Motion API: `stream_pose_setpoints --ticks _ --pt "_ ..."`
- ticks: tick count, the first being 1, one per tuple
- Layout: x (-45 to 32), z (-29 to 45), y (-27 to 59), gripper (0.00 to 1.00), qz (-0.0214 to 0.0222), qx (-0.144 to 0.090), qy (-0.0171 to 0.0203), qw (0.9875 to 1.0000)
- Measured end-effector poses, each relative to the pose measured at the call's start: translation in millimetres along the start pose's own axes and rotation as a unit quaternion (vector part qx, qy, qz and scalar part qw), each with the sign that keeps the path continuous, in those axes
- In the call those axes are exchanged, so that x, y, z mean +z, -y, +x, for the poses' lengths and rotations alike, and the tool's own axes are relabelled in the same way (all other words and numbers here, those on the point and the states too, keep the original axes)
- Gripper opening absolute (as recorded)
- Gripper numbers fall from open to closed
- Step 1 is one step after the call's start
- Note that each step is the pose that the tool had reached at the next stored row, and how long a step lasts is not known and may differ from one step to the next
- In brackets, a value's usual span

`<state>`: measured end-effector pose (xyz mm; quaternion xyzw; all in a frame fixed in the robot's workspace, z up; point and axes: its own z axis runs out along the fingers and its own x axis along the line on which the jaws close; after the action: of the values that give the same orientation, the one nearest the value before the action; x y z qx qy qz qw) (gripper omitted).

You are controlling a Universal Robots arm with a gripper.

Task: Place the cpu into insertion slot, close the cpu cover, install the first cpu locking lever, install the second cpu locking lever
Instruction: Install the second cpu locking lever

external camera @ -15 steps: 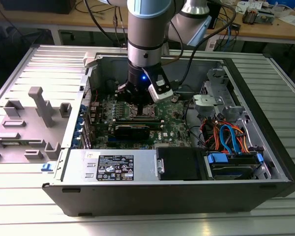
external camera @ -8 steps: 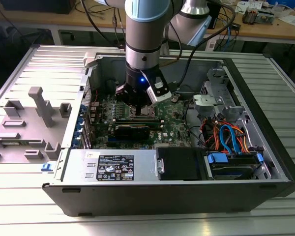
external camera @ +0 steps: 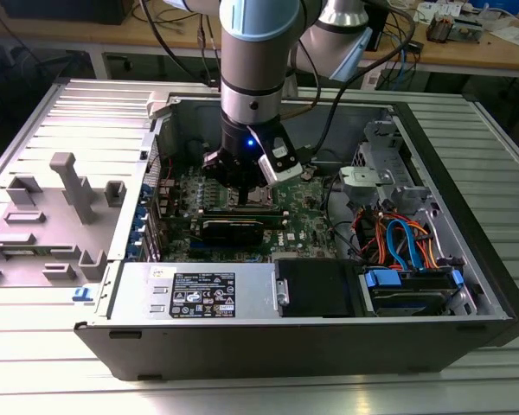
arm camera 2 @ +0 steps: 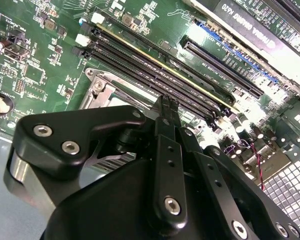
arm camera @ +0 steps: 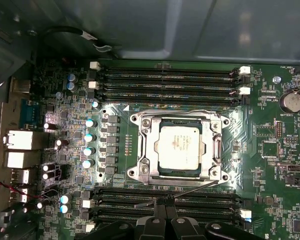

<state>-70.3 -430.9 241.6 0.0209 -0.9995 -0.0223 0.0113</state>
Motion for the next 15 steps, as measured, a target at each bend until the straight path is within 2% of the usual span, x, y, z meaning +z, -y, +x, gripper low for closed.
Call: stream_pose_setpoints --ticks 7,10,12,14,15 --pt "0.0 0.0 0.0 0.11 -0.0001 0.0 0.0 1.0" --pt "0.0 0.0 0.1 0.11 -0.002 0.0 0.0 1.0" --pt "0.4 0.0 0.0 0.11 -0.0057 0.0 0.0003 1.0" --pt "1.1 0.0 1.1 0.11 -0.0139 0.0 0.0006 0.9999" --pt "1.1 0.1 2.6 0.11 -0.015 0.0 0.0006 0.9999"
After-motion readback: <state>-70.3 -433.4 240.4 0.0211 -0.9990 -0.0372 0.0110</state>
